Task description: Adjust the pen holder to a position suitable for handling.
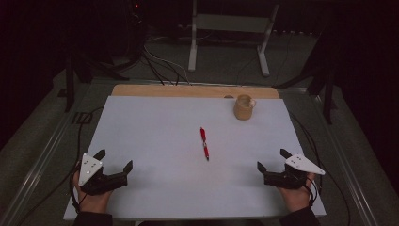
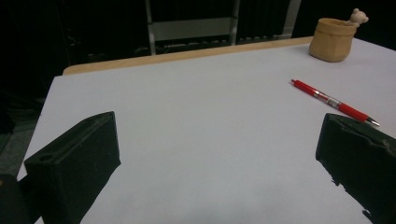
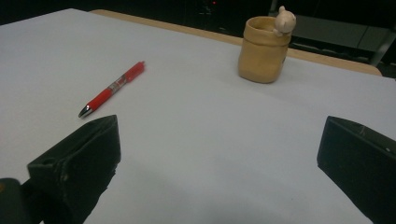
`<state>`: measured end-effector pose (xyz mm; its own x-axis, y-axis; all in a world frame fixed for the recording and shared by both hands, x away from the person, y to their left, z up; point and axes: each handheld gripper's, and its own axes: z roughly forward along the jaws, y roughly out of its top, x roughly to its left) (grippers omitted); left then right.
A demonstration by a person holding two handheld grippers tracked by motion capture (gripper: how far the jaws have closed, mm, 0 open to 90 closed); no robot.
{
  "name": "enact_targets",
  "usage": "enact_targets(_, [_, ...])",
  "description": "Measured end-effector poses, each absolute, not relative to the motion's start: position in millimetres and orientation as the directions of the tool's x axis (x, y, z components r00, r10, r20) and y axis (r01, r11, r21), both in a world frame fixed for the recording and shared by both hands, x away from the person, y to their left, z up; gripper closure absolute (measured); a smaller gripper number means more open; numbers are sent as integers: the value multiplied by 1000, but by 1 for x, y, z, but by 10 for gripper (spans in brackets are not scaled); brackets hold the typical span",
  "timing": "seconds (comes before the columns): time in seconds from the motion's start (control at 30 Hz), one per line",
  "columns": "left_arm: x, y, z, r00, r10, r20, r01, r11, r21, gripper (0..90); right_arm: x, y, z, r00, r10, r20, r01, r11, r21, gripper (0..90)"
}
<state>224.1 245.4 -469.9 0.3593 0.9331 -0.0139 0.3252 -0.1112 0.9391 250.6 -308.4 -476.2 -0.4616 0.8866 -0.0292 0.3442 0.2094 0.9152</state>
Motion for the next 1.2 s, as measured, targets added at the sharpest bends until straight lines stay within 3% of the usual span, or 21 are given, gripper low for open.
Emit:
enact_targets(0.7, [232, 245, -479, 324, 946, -27, 353, -94, 931, 3, 251, -303, -469, -472, 880, -41, 300, 204, 932, 3])
enact_targets(1.2, [231, 243, -481, 326, 945, -15, 358, -109, 927, 3, 275, -293, -437, -476, 879, -17, 384, 225, 895, 2])
